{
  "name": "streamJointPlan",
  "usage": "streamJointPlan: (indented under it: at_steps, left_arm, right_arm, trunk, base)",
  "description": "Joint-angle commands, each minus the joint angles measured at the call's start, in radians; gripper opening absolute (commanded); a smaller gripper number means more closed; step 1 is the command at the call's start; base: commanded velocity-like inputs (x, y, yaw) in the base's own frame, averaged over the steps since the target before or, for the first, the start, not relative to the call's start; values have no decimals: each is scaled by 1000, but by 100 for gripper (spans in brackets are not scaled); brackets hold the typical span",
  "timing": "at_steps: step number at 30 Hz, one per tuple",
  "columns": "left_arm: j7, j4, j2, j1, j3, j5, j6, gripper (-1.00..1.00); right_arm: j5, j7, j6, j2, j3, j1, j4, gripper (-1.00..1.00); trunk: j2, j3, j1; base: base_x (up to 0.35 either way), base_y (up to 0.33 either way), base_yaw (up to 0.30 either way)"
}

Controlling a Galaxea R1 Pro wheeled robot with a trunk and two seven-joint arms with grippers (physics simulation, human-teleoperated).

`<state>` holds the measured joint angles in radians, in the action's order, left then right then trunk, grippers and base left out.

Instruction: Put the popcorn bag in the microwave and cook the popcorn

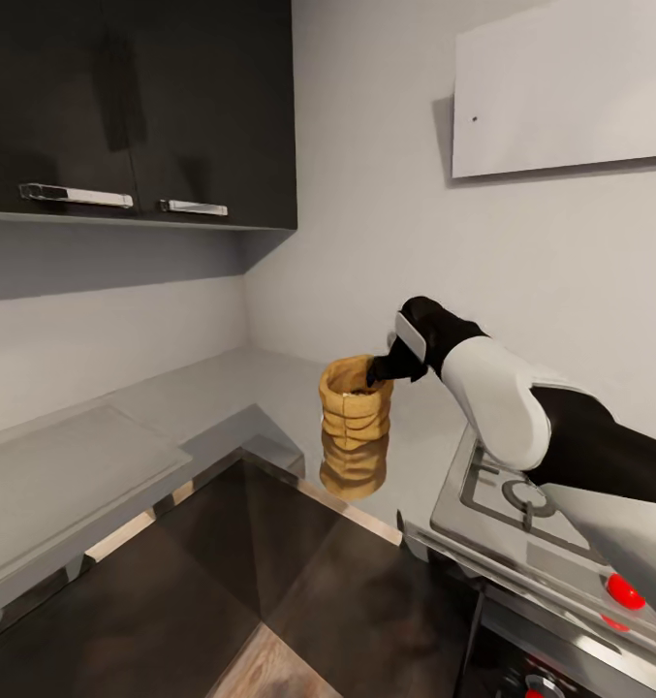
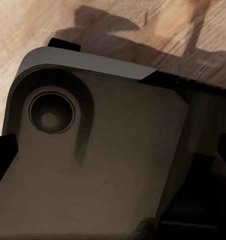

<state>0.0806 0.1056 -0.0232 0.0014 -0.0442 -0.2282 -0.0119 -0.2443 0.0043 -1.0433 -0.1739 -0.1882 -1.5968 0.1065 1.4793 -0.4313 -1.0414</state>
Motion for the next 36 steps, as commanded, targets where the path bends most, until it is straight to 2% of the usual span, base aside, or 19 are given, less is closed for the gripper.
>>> streamJointPlan:
  at_steps: [1, 5, 14, 19, 23, 25, 31, 36]
  left_arm:
    - [4, 1, 0, 0, -4, -5, -1, 100]
    - [4, 1, -1, 0, -5, -5, -1, 100]
    - [4, 2, -1, 0, -5, -5, -1, 100]
    - [4, 2, -1, 0, -5, -5, -1, 100]
    - [3, 2, -1, 0, -5, -5, -1, 100]
    - [2, 2, -1, 0, -5, -5, -1, 100]
    - [2, 2, -1, 0, -5, -5, -1, 100]
    - [0, 2, -1, 0, -5, -5, -2, 100]
  right_arm:
    - [-9, 0, -4, -1, -8, 13, -7, 100]
    - [-11, 1, -4, -1, -8, 39, -13, 100]
    - [-12, 1, -4, -1, -9, 43, -1, 100]
    - [-12, -5, -4, -1, -104, 43, 4, 100]
    - [-11, -8, 64, -1, -172, 43, 3, 100]
    - [-11, -20, 94, -1, -231, 43, 3, 100]
    - [-10, -149, 189, -1, -302, 43, 2, 100]
    - [-11, -175, 205, -1, -317, 43, 1, 100]
  trunk:
    - [1, -1, 0]
    - [1, -1, 0]
    - [1, -1, 0]
    - [1, -1, 0]
    - [1, -1, 0]
    - [1, -1, 0]
    - [1, -1, 0]
    - [1, -1, 0]
  base:
    - [0, 0, 0]
    - [0, 0, 0]
    - [0, 0, 0]
    - [0, 0, 0]
    - [0, 0, 0]
    - [0, 0, 0]
    - [0, 0, 0]
    - [1, 0, 0]
